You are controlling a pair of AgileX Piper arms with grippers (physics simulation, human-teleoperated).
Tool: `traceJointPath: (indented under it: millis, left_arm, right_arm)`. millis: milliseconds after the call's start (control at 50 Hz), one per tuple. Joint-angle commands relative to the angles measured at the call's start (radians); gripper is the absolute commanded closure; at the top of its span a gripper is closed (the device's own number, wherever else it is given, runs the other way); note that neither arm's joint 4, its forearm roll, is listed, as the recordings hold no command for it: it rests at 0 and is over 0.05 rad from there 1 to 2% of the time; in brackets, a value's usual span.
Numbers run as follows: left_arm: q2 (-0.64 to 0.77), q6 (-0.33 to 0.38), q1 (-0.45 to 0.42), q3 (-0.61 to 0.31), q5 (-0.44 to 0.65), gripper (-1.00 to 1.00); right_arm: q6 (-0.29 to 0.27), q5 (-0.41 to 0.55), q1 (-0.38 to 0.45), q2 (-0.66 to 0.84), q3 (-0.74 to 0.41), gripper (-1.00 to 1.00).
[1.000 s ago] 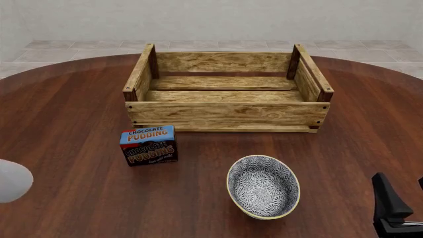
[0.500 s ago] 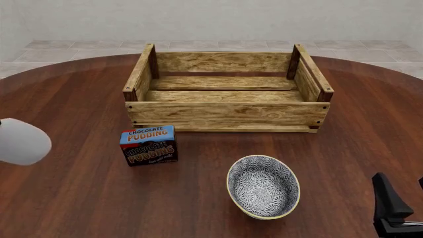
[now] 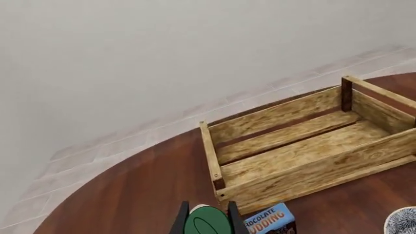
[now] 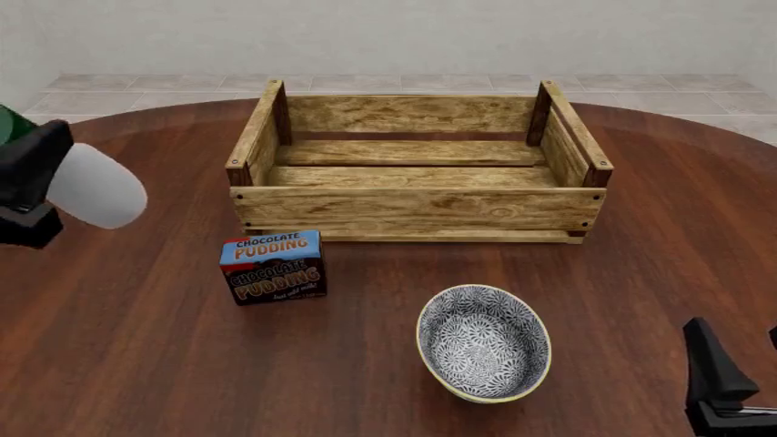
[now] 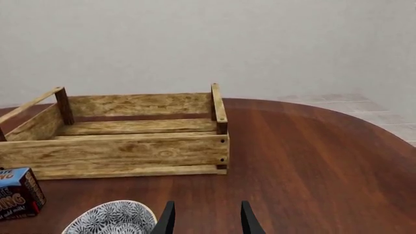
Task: Pick up the salad dressing and put it in the tray.
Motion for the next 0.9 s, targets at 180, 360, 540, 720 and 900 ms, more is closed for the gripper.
traceJointPath:
  millis: [180, 360, 540, 720, 900]
  left_arm:
    - [0.203, 0.041, -0.099, -0.124, -0.097, 1.00]
    - [0.286, 0.058, -0.139, -0.194, -0.115, 1.00]
    - [0.357, 0.035, -0.193, -0.270, -0.109, 1.00]
    - [0.421, 0.045, -0.228, -0.310, -0.134, 1.00]
    - [0.519, 0.042, -0.251, -0.340, -0.181, 1.00]
  right_arm:
    - [-0.007, 0.005, 0.002, 0.000, 0.000, -1.00]
    - [-0.008, 0.007, 0.004, 0.001, 0.001, -1.00]
    - [-0.006, 0.006, 0.004, 0.001, 0.001, -1.00]
    - [-0.008, 0.004, 0.005, 0.000, 0.001, -1.00]
    - [-0.013, 0.004, 0.008, 0.001, 0.000, -1.00]
